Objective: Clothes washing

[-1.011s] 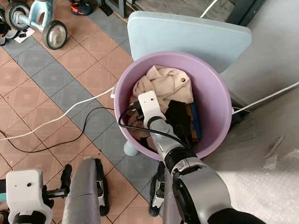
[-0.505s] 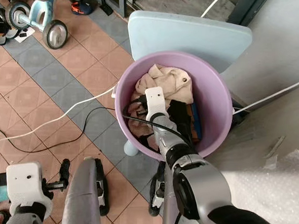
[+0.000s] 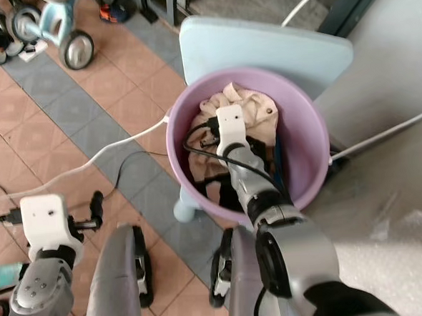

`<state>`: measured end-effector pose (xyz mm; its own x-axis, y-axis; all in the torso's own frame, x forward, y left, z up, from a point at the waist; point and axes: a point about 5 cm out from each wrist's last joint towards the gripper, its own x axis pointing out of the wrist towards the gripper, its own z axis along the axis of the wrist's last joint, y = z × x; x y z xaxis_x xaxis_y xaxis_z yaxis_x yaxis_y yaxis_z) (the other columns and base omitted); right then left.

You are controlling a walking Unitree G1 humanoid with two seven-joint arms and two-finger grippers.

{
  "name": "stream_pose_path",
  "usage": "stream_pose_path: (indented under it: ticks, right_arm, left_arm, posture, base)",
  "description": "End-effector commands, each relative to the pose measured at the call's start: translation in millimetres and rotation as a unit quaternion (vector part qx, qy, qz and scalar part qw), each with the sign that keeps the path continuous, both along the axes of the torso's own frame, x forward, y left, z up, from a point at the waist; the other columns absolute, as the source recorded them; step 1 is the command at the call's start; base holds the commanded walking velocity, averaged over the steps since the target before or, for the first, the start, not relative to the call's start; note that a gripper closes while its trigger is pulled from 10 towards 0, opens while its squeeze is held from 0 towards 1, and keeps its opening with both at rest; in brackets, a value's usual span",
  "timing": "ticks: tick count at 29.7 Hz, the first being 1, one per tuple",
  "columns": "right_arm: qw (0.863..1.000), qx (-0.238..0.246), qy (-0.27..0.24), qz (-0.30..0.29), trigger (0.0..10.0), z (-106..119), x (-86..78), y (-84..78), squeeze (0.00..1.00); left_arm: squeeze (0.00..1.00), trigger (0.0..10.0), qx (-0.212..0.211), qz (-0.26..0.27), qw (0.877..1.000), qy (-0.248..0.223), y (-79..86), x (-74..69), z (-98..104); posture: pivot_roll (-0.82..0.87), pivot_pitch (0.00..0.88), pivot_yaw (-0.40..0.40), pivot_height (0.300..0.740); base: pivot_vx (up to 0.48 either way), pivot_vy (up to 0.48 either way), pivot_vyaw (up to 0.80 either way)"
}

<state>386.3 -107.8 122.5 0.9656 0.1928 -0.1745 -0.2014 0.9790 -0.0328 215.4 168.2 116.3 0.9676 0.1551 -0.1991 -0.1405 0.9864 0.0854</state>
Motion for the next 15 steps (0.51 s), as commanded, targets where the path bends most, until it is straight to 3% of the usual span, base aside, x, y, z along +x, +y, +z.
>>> stream_pose_path:
  ticks: [1, 2, 8, 9, 10, 13, 14, 15]
  right_arm:
    - [0.999, 0.010, -0.048, -0.014, 0.0, 20.3, 7.1, -12.2, 0.00]
    - [0.997, 0.011, -0.081, -0.012, 0.0, 29.9, 8.0, -18.3, 0.00]
    - [0.988, 0.000, -0.157, -0.005, 0.0, 41.4, -1.1, -31.4, 0.00]
    - [0.982, -0.005, -0.189, -0.008, 0.0, 42.4, -14.3, -37.7, 0.00]
    - [0.982, -0.005, -0.189, -0.008, 0.0, 42.4, -14.3, -37.7, 0.00]
    - [0.974, -0.015, -0.226, -0.022, 0.0, 37.0, -44.1, -44.5, 0.00]
    - [0.974, -0.015, -0.226, -0.022, 0.0, 37.0, -44.1, -44.5, 0.00]
    - [0.976, -0.008, -0.214, -0.032, 1.4, 29.1, -56.3, -45.1, 0.00]
  left_arm:
    - [0.00, 10.0, -0.004, 0.003, 1.000, 0.003, -0.9, 3.4, -6.6]
    - [0.00, 10.0, -0.008, -0.006, 1.000, -0.009, -4.8, 10.7, -5.4]
    - [0.00, 10.0, -0.011, -0.015, 1.000, -0.019, -10.1, 40.5, -13.2]
    - [0.00, 10.0, -0.006, -0.014, 1.000, -0.020, -12.8, 45.4, -13.4]
    - [0.00, 10.0, -0.006, -0.014, 1.000, -0.020, -12.8, 45.4, -13.4]
    - [0.00, 10.0, -0.003, -0.026, 0.999, -0.036, -20.2, 59.2, -14.9]
    - [0.00, 10.0, -0.003, -0.026, 0.999, -0.036, -20.2, 59.2, -14.9]
    - [0.00, 10.0, -0.008, -0.034, 0.998, -0.045, -24.4, 66.7, -15.2]
  posture:
    - [0.15, 0.099, -0.109, 0.647]
    - [0.13, 0.074, -0.104, 0.647]
    - [0.06, 0.000, -0.079, 0.647]
    - [0.05, 0.000, -0.074, 0.647]
    - [0.05, 0.000, -0.074, 0.647]
    - [0.02, 0.000, -0.056, 0.647]
    - [0.02, 0.000, -0.056, 0.647]
    - [0.00, 0.000, -0.045, 0.647]
  base:
    - [0.000, 0.000, 0.00]
    - [0.000, 0.000, 0.00]
    - [0.000, 0.000, 0.00]
    - [0.000, 0.000, 0.00]
    - [0.000, 0.000, 0.00]
    - [0.000, 0.000, 0.00]
    - [0.000, 0.000, 0.00]
    - [0.000, 0.000, 0.00]
